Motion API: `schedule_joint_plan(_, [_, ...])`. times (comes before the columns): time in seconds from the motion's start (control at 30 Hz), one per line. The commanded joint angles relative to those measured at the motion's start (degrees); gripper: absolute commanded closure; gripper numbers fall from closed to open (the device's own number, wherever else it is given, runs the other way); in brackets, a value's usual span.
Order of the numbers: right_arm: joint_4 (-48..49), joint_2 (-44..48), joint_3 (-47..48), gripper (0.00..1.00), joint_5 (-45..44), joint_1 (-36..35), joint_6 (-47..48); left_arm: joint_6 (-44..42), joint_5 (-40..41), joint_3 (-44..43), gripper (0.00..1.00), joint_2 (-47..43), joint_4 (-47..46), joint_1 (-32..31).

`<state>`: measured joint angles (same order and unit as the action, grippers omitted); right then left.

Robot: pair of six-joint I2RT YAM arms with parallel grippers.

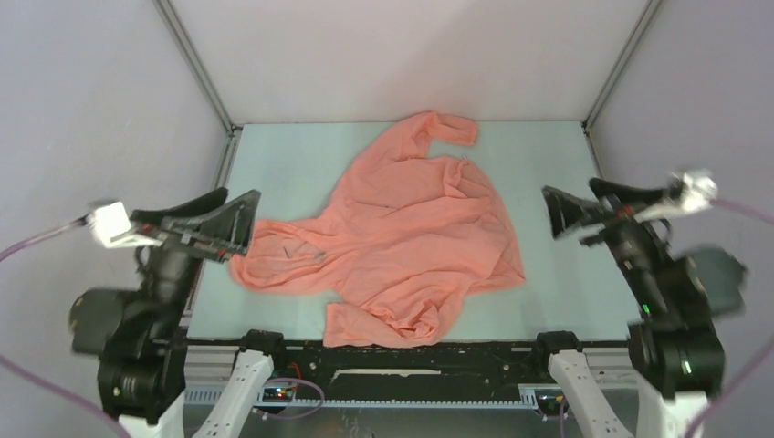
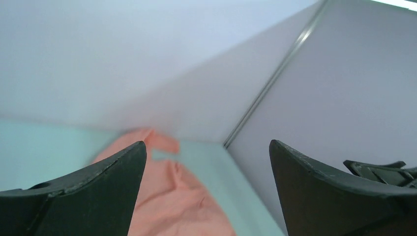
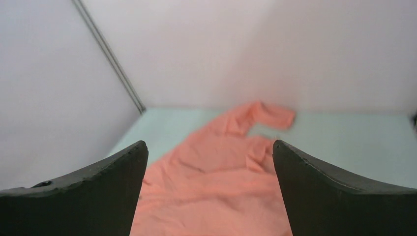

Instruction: Zip up the jacket

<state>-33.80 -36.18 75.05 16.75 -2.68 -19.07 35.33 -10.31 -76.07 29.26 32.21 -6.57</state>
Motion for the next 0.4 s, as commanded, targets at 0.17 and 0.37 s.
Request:
schedule_joint_plan(0.17, [-2.8,13.6,9.4,0.0,-7.1,0.4,-2.6,-2.2,-0.5,-4.3,0.0,-9.5,-14.4,0.4])
schedule_joint_plan(0.37, [-1.5,17.0,9.4,0.0,-8.0,1.7,-3.0,-2.5,-0.5,-7.0,0.0,-9.9,-14.3,0.4])
